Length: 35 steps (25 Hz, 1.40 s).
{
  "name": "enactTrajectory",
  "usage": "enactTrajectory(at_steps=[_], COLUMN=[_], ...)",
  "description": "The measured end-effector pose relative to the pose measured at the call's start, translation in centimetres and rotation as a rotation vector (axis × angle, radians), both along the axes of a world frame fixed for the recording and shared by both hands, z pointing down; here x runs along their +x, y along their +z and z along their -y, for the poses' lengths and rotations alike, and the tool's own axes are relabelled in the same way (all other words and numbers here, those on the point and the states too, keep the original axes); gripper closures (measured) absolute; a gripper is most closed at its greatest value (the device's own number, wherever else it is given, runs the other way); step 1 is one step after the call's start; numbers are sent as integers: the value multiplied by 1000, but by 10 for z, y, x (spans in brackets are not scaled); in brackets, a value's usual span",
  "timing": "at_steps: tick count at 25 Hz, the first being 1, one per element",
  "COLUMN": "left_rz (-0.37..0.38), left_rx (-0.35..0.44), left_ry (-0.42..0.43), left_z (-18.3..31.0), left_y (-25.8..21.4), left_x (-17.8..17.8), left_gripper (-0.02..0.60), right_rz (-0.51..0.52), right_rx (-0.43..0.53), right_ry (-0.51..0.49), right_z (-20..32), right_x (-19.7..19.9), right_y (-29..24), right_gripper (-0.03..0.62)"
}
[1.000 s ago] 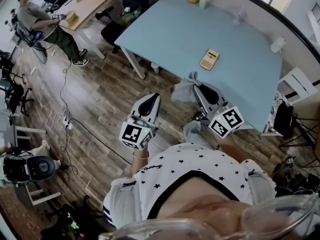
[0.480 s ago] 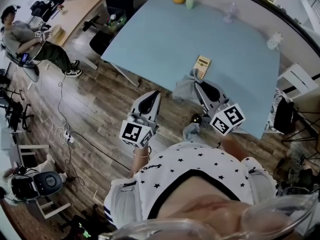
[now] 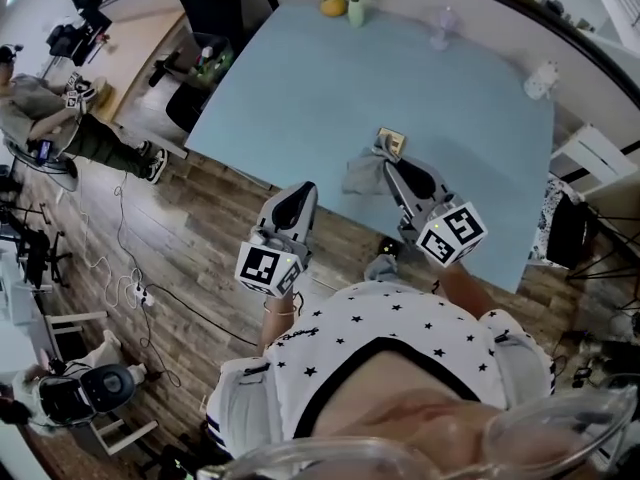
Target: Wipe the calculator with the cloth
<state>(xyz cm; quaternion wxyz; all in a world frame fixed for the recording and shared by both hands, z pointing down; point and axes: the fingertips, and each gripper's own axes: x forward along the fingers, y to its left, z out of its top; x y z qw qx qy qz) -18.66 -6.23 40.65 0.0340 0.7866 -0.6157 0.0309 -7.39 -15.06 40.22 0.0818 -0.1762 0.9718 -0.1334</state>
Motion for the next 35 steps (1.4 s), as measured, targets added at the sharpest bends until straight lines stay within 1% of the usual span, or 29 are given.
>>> enactTrajectory(at_steps=[3,7,11,13,16,17,19,21,25,30,35], left_rz=[9,18,2,-7,19,34,67,65,8,13,7], left_rx=[1,6,9,24,52,51,24,-13,-47,-46,-44], left_ry=[23,74,107,142,205,220,243,256,277,340,352], left_z=[22,51,80,97,119,124,130,136,156,182,202], left_y=[-3,-6,-5,-8,-16,-15,-8,2,12,7,6], left_x=[5,16,27,39,58,63,65,62,47,32,6], left_gripper=[551,551,551,551,551,551,551,551,551,551,551], right_rz=[12,13,3,0,-14,-21,-26,-35,-65,-130,-212], right_rx=[12,13,12,3,3,-4,-30,-54,-91,-115,-135], right_ry=[19,70,114,137,159,168,187,207,264,326,368], right_z=[17,42,64,75,89,93,99,104,123,143,167], right_x=[8,24,41,50,59,60,60,59,55,44,27], right_y=[-4,-5,-6,-3,1,4,11,19,30,48,73], right_gripper=[565,565,565,565,565,565,565,565,565,565,565])
